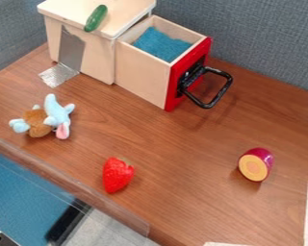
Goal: Moved the thing beside the drawer
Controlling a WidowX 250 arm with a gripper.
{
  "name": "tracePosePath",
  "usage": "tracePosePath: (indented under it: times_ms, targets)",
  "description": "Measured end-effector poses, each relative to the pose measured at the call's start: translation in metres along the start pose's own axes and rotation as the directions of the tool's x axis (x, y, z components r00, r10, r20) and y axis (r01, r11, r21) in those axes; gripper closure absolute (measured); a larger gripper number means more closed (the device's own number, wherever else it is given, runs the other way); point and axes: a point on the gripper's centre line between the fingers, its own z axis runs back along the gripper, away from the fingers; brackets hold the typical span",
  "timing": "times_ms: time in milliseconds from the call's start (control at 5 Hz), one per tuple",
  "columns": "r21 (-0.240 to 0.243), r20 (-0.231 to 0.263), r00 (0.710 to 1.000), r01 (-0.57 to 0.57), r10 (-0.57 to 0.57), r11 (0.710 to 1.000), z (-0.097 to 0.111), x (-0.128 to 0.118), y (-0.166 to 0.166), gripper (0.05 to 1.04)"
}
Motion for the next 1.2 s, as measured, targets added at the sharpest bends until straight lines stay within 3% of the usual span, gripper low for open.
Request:
tracePosePath:
  times_ms: [200, 400, 600, 800, 1200]
  targets:
    - [-0.008, -0.039, 0.999, -0.004, 0.003, 1.000, -0.015, -0.004, -0.001, 0.084]
    - [-0.042, -0.075, 0.996, 0.040, -0.043, 0.998, -0.028, -0.024, -0.004, 0.084]
    - [-0.032, -0.050, 0.996, 0.070, -0.072, 0.997, -0.021, -0.040, 0.007, 0.084]
    - [-0.027, -0.072, 0.989, 0.127, -0.129, 0.992, -0.036, -0.059, 0.015, 0.084]
    - [0.052, -0.124, 0.957, 0.271, -0.263, 0.961, -0.073, -0.110, 0.031, 0.084]
